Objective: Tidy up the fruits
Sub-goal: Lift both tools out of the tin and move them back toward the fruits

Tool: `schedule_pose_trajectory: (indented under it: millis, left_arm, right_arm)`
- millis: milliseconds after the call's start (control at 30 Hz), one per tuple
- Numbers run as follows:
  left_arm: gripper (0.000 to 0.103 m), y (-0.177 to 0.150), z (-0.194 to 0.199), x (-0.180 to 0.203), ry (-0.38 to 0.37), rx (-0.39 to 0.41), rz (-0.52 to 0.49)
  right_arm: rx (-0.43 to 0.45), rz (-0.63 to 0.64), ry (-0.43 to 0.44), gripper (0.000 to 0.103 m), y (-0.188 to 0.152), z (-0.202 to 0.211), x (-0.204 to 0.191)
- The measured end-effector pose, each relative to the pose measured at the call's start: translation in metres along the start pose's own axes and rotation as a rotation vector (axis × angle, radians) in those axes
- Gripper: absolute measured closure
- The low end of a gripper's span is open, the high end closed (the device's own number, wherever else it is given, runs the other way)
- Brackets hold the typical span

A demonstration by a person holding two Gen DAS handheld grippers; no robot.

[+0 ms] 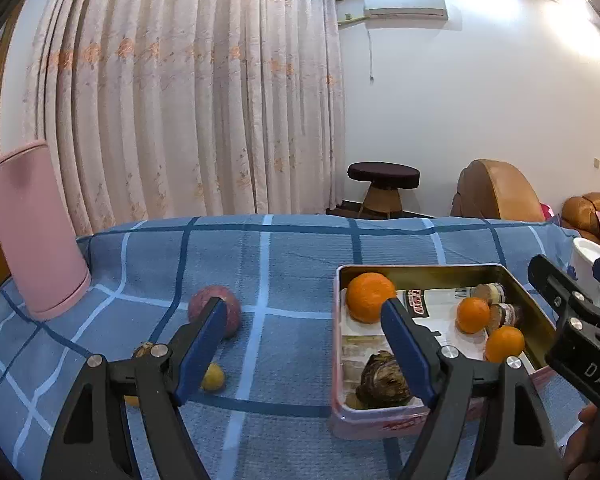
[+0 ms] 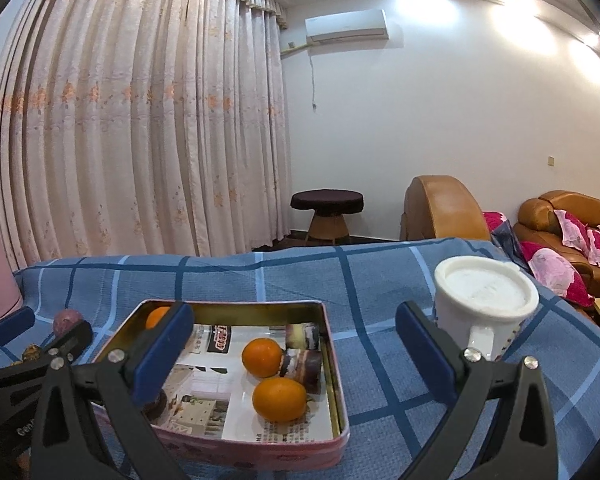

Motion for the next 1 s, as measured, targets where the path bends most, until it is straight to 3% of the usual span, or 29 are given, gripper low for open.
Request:
schedule_pose_trajectory:
  millis: [500, 1000]
  left_arm:
    - [0.023, -0.009, 0.007, -0.028, 0.009, -0.008, 0.0]
    - [0.023, -0.016, -0.001, -0.099, 0.086, -0.057, 0.038]
  right_arm:
    - [-0.029, 0.012, 0.022, 0.0, -0.011, 0.011, -0.036]
    - [-0.082, 0.01, 0.1, 0.0, -0.021, 0.009, -0.101]
Point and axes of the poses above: each gripper's, at about its wrist camera, not at the fingertips, and z roughly against the way its jaws point, x to its right, y to its top, the point moved 9 cm from there along -z, roughly the way its jaws point, and after that the axes turned 11 degrees about -x, right-handed, at the moved point
